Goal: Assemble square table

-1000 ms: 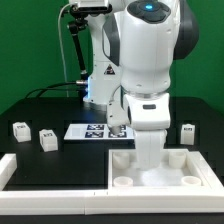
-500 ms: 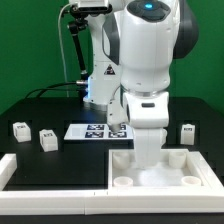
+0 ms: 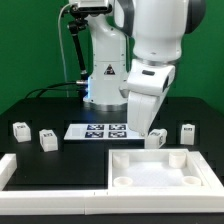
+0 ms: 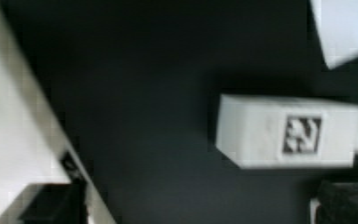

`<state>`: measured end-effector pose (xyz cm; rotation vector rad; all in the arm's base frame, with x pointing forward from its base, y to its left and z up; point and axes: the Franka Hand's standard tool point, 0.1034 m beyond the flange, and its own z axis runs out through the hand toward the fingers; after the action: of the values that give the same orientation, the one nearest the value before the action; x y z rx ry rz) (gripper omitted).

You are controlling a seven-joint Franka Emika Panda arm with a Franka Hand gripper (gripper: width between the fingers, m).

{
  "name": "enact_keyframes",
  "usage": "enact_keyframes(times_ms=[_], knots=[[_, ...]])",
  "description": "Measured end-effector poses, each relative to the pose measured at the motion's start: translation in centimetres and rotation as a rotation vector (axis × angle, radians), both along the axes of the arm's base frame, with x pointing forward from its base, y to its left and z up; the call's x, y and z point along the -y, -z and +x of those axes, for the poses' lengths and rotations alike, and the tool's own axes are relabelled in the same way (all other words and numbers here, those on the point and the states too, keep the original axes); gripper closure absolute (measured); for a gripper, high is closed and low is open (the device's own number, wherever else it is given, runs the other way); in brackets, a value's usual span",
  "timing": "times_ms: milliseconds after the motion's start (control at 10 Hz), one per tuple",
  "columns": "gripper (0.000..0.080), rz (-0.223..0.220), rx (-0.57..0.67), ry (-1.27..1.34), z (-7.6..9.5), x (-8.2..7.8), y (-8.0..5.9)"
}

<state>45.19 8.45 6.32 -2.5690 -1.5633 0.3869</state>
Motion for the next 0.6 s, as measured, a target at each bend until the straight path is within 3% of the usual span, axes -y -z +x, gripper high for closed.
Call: enact_keyframes(times_ms=[200, 600], knots=[[0.015, -0.065, 0.025, 0.206, 0.5, -2.5, -0.8], [0.015, -0.137, 0.031, 0.47, 0.3, -2.7, -0.6]])
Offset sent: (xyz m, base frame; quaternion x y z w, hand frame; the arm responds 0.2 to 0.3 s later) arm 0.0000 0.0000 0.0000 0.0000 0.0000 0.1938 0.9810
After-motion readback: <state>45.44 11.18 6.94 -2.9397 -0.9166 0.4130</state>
